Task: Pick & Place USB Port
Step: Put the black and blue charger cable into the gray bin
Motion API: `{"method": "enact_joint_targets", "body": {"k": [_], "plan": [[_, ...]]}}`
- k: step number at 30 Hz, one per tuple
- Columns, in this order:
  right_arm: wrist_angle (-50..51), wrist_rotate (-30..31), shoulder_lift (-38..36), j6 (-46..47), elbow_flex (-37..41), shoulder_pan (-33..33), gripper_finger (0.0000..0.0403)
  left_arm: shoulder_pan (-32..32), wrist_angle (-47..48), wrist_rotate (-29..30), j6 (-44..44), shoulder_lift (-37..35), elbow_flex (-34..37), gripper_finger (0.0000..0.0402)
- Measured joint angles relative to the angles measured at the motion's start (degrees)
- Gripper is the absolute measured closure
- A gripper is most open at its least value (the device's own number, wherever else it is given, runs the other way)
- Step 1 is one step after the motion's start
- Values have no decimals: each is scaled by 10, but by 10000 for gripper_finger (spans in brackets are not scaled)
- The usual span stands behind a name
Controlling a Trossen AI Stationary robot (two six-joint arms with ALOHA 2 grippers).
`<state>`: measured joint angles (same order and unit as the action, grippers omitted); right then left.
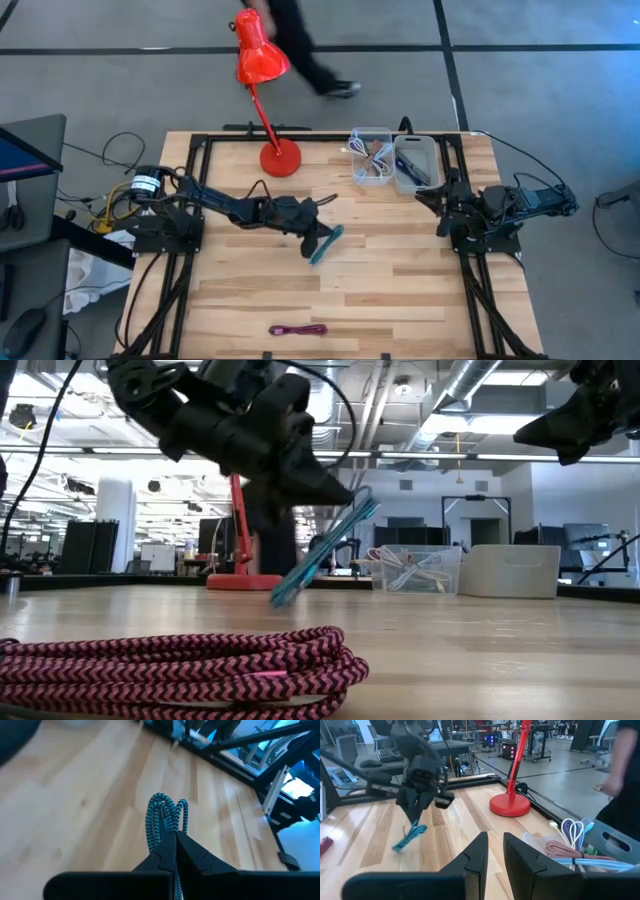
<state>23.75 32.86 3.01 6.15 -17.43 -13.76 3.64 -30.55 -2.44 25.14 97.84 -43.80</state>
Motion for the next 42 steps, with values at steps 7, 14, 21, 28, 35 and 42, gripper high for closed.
{"method": "enact_joint_targets", "body": {"k": [7,14,21,28,35,42], "plan": [[2,0,0,43,0,0,349,-39,-6,-36,-79,0,-38,400],[-9,-1,4,49,0,0,349,-77,-8,-70,-136,-28,-68,400],[-68,-15,64,58,0,0,317,-90,-10,-72,-187,-75,-79,400],[-190,-14,170,6,0,1,233,-94,-15,-71,-217,-100,-79,399],[-363,-18,307,-46,0,37,213,-101,-30,-72,-230,-101,-79,399],[-519,-136,445,-52,0,109,260,-107,-35,-72,-231,-101,-79,397]]}}
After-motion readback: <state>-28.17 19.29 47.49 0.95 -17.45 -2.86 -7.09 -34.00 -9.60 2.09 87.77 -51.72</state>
